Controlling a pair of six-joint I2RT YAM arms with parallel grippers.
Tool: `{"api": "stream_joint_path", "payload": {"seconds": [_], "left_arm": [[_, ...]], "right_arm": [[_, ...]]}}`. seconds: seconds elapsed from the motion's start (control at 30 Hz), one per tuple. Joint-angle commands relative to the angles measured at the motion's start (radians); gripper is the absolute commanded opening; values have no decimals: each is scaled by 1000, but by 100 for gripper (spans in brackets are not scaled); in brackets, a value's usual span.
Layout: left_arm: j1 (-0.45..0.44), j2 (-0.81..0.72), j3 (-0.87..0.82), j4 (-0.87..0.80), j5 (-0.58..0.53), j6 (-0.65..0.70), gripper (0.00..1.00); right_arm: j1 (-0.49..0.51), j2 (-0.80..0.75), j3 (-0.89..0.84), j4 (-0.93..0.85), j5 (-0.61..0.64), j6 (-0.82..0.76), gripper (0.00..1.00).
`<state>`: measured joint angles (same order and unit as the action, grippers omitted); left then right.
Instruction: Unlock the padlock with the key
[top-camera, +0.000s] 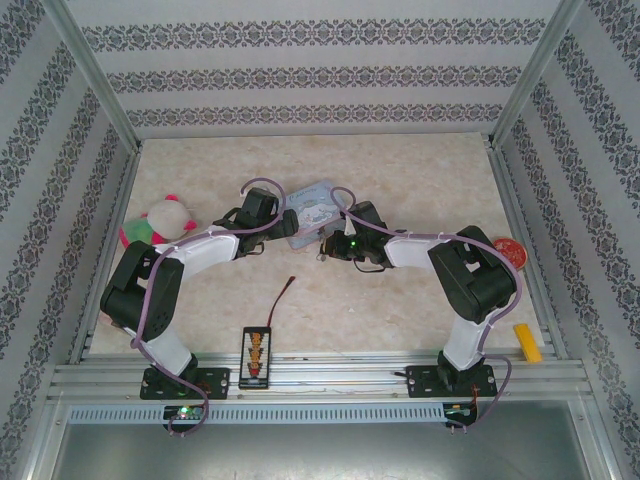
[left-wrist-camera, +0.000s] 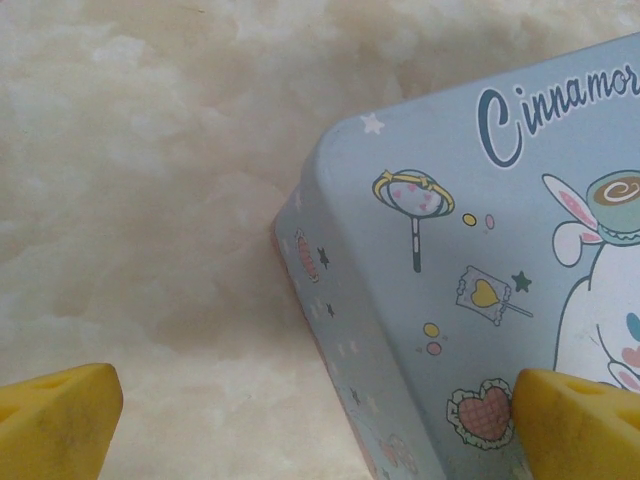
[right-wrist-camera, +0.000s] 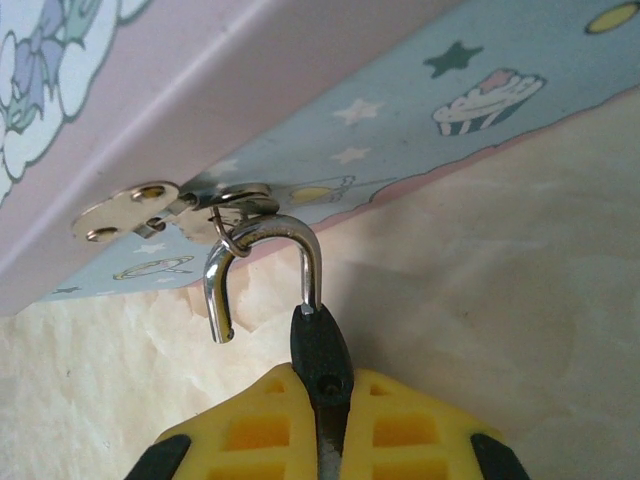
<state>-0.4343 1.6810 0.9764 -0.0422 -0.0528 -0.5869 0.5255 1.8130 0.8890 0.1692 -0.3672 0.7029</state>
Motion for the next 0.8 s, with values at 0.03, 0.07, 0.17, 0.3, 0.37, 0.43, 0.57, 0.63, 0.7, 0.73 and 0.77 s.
{"api": "stream_joint_path", "payload": {"seconds": [0.03,0.07,0.17,0.3,0.37,0.43,0.57,0.63,0.7,0.73,0.77], "left_arm": [[15,-19,-18,-28,5,24,99],[14,-23,-20,-28,5,24,99],[15,-29,-25,-26,5,26,99],[15,-29,-28,-28,3,28,99],[15,-29,-31,-27,1,28,99],[15,-27,-31,-29,-1,29,99],[17,-24,-32,-29,-3,28,99],[16,-24,-32,-30,-2,28,99],[16,-24,-32,-30,-2,29,99],[17,-25,-32,-31,-2,29,99],[17,-25,-32,-31,-4,29,99]], "right_arm": [[-15,-32,-12,37,-29,52,0],[-15,-32,-13,39,-30,62,0],[-19,-26,-17,54,-37,94,0],[-27,-24,-30,89,-49,132,0],[-31,-24,-35,102,-55,144,0],[-33,-26,-39,116,-62,155,0],[-38,-25,-50,152,-79,181,0],[-39,-23,-55,176,-89,200,0],[-41,-20,-59,194,-96,215,0],[-42,-18,-61,205,-98,221,0],[-42,-18,-62,212,-99,225,0]]}}
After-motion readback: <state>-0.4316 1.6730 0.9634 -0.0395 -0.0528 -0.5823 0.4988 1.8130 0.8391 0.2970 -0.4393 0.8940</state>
